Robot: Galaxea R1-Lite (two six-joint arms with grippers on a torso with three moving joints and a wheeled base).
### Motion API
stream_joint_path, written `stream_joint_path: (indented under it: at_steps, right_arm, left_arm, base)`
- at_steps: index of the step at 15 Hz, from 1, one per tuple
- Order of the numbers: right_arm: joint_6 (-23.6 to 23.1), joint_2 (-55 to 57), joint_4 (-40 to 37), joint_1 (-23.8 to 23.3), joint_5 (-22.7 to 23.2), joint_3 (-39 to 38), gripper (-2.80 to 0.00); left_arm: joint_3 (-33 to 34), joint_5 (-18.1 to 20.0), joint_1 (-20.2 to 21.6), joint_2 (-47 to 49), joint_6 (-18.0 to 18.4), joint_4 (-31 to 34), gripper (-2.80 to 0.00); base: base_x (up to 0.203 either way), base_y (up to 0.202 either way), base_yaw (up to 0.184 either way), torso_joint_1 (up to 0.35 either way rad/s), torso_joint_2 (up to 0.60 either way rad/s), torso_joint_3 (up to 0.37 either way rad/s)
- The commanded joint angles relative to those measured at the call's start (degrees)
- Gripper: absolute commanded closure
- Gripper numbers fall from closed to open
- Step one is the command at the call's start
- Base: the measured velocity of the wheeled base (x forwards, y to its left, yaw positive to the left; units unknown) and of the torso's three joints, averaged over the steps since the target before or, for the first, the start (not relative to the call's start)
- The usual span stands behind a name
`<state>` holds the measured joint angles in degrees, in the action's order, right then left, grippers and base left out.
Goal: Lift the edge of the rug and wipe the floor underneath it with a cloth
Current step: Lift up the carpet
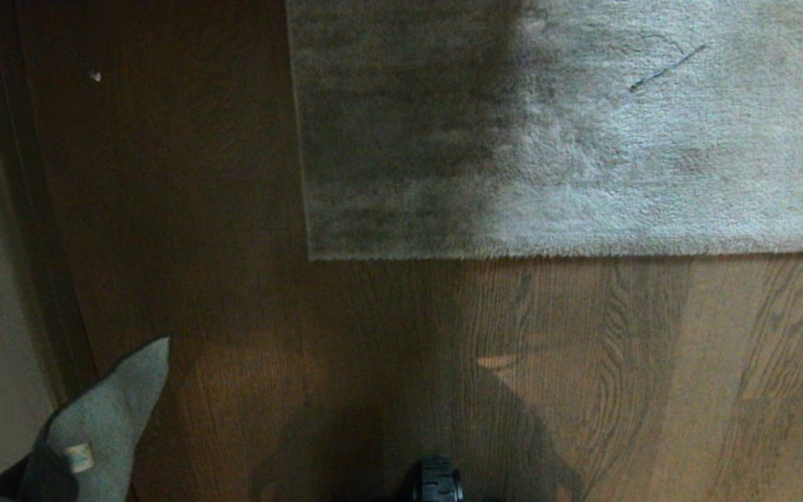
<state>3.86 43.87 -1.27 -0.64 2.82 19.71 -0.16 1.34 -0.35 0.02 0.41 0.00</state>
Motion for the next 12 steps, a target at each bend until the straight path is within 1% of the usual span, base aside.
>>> stream_joint_path:
  at_steps: [1,3,4,7,9,11,12]
  right_arm:
    - [0.2,2.8,3.6,1.9,2.9,-1.7,0.00]
    - [0.3,4.4,9.6,2.1,12.0,-4.2,0.00]
    - [0.3,5.9,11.7,2.2,13.7,-4.9,0.00]
    - [1.2,11.4,19.6,2.4,16.2,-6.4,0.00]
    - [4.9,16.3,26.9,4.4,17.1,-7.3,0.00]
    - [12.9,19.8,32.8,8.8,17.4,-6.7,0.00]
    - [15.5,21.6,34.8,10.3,17.3,-6.0,0.00]
  left_arm:
    - [0.0,0.0,0.0,0.0,0.0,0.0,0.00]
    - [0.0,0.0,0.0,0.0,0.0,0.0,0.00]
    - [0.0,0.0,-0.1,0.0,0.0,0.0,0.00]
    - [0.0,0.0,0.0,0.0,0.0,0.0,0.00]
    - [0.1,0.0,0.0,0.0,0.0,0.0,0.00]
    - [0.0,0.0,0.0,0.0,0.0,0.0,0.00]
    - [0.0,0.0,0.0,0.0,0.0,0.0,0.00]
  base:
    - [0.000,0.000,0.000,0.000,0.00,0.000]
    - [0.000,0.000,0.000,0.000,0.00,0.000]
    - [0.000,0.000,0.000,0.000,0.00,0.000]
    - [0.000,0.000,0.000,0.000,0.00,0.000]
    - [0.000,0.000,0.000,0.000,0.00,0.000]
    - [0.000,0.000,0.000,0.000,0.00,0.000]
    - [0.000,0.000,0.000,0.000,0.00,0.000]
